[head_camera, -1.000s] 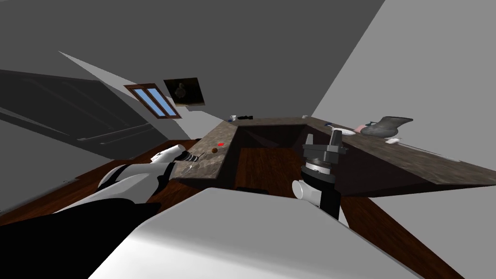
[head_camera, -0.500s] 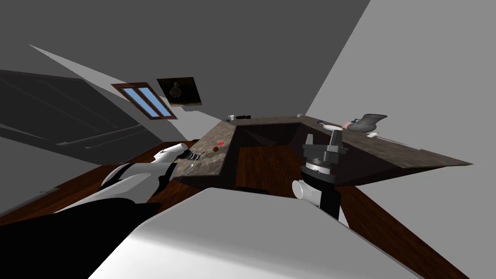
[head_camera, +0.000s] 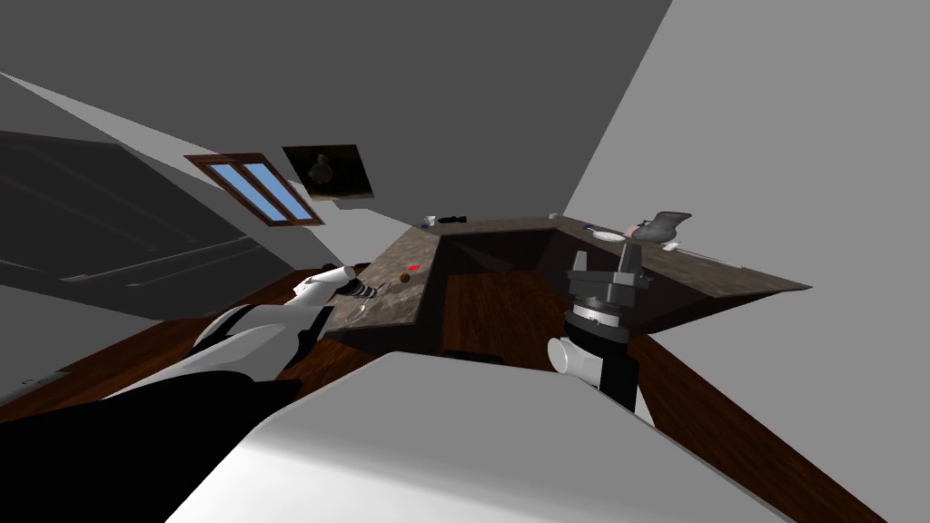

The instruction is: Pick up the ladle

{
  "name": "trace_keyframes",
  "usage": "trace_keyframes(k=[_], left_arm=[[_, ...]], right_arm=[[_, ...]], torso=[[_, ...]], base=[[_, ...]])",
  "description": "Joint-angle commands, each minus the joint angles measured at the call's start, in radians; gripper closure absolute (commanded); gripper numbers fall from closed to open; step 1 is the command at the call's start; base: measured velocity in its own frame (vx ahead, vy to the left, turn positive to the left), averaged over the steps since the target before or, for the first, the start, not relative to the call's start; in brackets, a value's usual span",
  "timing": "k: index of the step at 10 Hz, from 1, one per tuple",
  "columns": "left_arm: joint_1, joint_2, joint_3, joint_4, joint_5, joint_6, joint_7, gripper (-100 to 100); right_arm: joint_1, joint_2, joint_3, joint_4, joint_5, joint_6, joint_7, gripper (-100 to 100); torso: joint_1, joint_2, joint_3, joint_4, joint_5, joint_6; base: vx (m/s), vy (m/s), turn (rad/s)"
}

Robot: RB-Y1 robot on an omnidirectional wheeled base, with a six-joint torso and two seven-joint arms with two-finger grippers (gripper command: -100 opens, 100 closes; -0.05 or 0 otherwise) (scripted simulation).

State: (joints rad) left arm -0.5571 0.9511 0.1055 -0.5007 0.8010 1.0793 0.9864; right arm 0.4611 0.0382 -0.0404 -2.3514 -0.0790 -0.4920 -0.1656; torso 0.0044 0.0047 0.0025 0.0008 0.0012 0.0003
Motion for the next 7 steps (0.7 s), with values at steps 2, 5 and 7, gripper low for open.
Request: trace_keyframes(k=[2, 5, 7], left_arm=[[0.000, -0.002, -0.030, -0.035, -0.003, 0.012, 0.070, 100], [-0.001, -0.003, -0.050, -0.057, -0.005, 0.019, 0.123, 100], [-0.005, -0.003, -0.049, -0.048, -0.004, 0.016, 0.113, 0]], right_arm=[[0.000, 0.000, 0.000, 0.000, 0.000, 0.000, 0.000, 0], [0.000, 0.000, 0.000, 0.000, 0.000, 0.000, 0.000, 0], [0.000, 0.000, 0.000, 0.000, 0.000, 0.000, 0.000, 0]], torso=[[0.000, 0.000, 0.000, 0.000, 0.000, -0.001], [0.001, 0.001, 0.001, 0.000, 0.000, 0.000], [0.000, -0.002, -0.001, 0.000, 0.000, -0.002]], base=[[-0.083, 0.033, -0.085], [-0.088, 0.039, -0.085], [-0.019, 0.009, -0.002]])
